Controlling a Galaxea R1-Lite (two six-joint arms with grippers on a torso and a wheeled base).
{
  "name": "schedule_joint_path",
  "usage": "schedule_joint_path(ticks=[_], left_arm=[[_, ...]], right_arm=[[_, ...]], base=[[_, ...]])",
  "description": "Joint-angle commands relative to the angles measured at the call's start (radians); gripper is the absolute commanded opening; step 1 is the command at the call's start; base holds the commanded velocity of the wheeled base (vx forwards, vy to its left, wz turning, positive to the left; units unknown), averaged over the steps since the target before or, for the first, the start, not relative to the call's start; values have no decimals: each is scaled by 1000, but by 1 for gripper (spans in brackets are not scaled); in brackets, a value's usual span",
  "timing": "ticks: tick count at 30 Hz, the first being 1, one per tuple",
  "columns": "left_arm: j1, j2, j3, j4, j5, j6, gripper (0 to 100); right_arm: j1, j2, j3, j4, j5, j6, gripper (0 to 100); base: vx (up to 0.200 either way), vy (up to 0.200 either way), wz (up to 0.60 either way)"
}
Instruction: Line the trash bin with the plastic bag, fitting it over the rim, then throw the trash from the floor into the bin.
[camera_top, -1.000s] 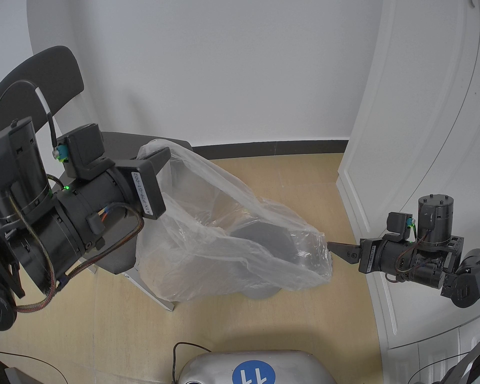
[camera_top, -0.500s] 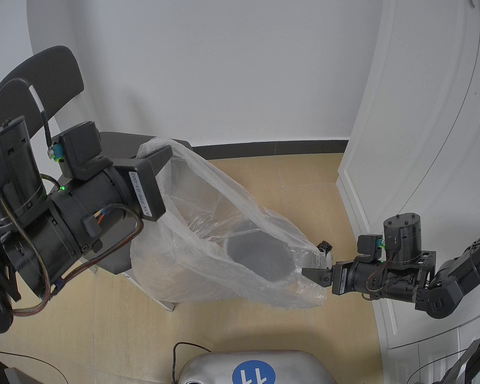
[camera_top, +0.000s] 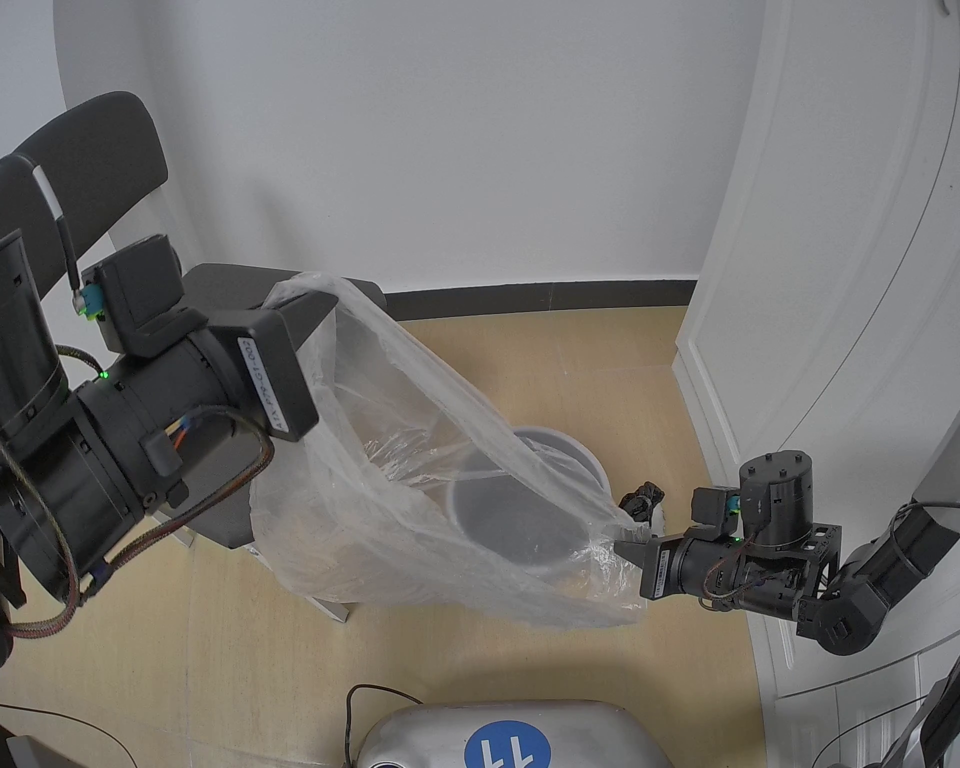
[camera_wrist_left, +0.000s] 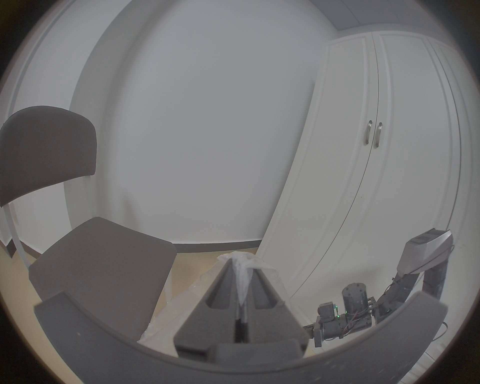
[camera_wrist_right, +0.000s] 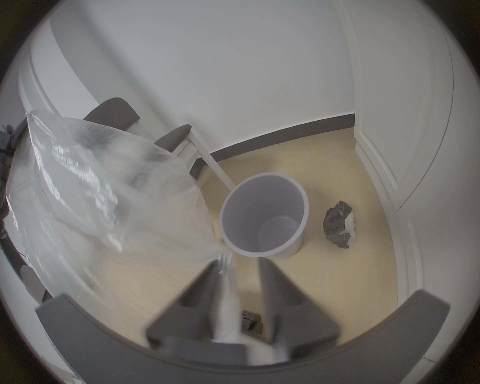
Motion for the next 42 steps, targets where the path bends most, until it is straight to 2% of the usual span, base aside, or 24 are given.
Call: schedule_joint_path(ticks=[1, 9, 10, 21, 25, 30, 31, 38, 42], left_arm=[[-1, -5, 1, 0, -1, -1, 0], [-1, -5, 1, 0, -1, -1, 0], [-1, -5, 1, 0, -1, -1, 0], [-10, -5, 1, 0, -1, -1, 0], [-10, -8, 1, 0, -1, -1, 0], [-10, -8, 1, 0, -1, -1, 0], [-10, -8, 1, 0, -1, -1, 0], [-6, -6, -1, 0, -1, -1, 0], [-2, -6, -1, 0, -1, -1, 0]], right_arm=[[17, 21, 3, -2, 1, 9, 0], [20, 9, 22, -5, 2, -3, 0], [20, 9, 22, -5, 2, -3, 100], [60, 59, 14, -16, 16, 16, 100], [81, 105, 19, -77, 10, 46, 100], [86, 136, 42, -160, 6, 45, 100], [86, 135, 45, -162, 6, 45, 0], [73, 70, 80, -148, 4, 28, 0], [32, -7, 88, -87, 6, -24, 0]], base=[[0, 0, 0], [0, 0, 0], [0, 0, 0], [0, 0, 0], [0, 0, 0], [0, 0, 0], [0, 0, 0], [0, 0, 0], [0, 0, 0]])
